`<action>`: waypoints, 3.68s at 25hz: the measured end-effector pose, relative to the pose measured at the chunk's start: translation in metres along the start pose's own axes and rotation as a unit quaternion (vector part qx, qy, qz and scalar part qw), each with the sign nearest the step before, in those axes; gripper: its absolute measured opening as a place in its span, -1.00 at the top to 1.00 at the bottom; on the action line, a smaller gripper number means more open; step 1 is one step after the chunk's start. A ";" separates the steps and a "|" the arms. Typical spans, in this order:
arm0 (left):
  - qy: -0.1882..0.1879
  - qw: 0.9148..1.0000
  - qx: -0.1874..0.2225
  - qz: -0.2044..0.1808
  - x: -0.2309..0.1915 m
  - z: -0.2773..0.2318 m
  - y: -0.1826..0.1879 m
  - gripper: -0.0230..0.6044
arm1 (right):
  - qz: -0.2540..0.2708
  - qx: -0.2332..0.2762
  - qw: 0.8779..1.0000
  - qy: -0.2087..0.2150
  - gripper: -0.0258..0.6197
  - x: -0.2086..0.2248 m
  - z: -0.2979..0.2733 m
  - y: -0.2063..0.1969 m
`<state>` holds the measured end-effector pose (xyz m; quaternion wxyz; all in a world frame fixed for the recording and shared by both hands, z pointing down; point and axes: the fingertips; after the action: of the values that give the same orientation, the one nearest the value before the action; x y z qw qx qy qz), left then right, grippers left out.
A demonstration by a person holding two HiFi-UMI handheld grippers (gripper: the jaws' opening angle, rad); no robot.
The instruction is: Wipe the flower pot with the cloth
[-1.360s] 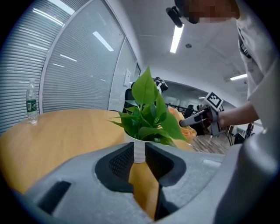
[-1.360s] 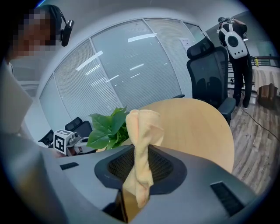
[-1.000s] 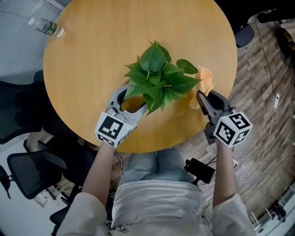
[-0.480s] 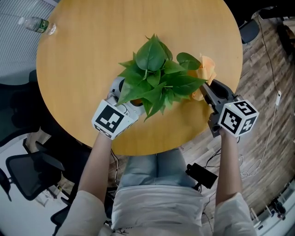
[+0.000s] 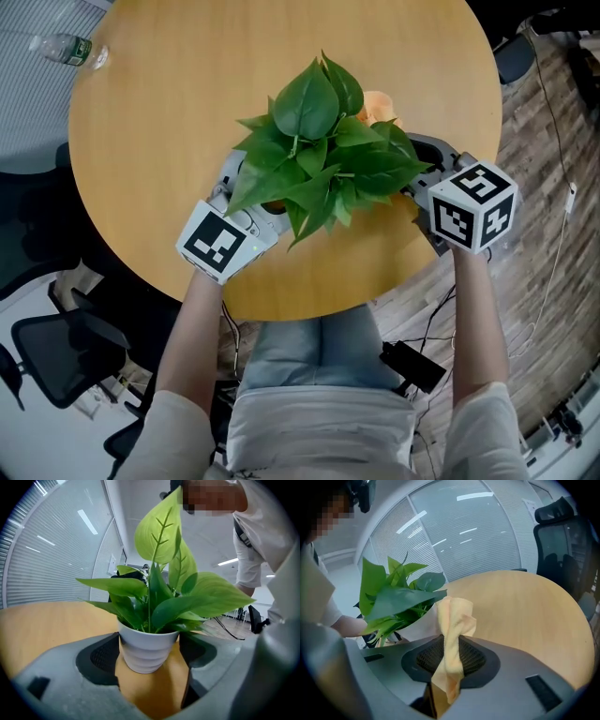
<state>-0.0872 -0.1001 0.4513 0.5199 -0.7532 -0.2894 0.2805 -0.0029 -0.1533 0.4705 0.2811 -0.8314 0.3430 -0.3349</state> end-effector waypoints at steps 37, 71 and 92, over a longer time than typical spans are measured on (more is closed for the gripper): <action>0.121 0.992 -0.027 0.040 0.008 -0.009 -0.002 -0.33 | 0.089 -0.002 0.996 0.024 0.66 -0.049 0.003 -0.026; 0.171 0.982 -0.018 0.080 0.021 -0.006 -0.003 -0.35 | 0.080 0.008 0.997 0.020 0.65 -0.059 0.013 -0.044; -0.173 0.983 0.020 -0.049 0.011 -0.013 0.013 -0.64 | 0.052 0.012 0.999 0.002 0.65 -0.050 0.020 -0.048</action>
<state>-0.0686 -0.1038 0.4420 0.4899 -0.6674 -0.4064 0.3866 0.0032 -0.0814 0.4731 0.3079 -0.8082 0.3824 -0.3252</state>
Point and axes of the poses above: the fingertips, and each gripper's own axes: z backward along the fingers, x to its right, y out of its top, and after that the axes turned 2 degrees about -z, right-handed
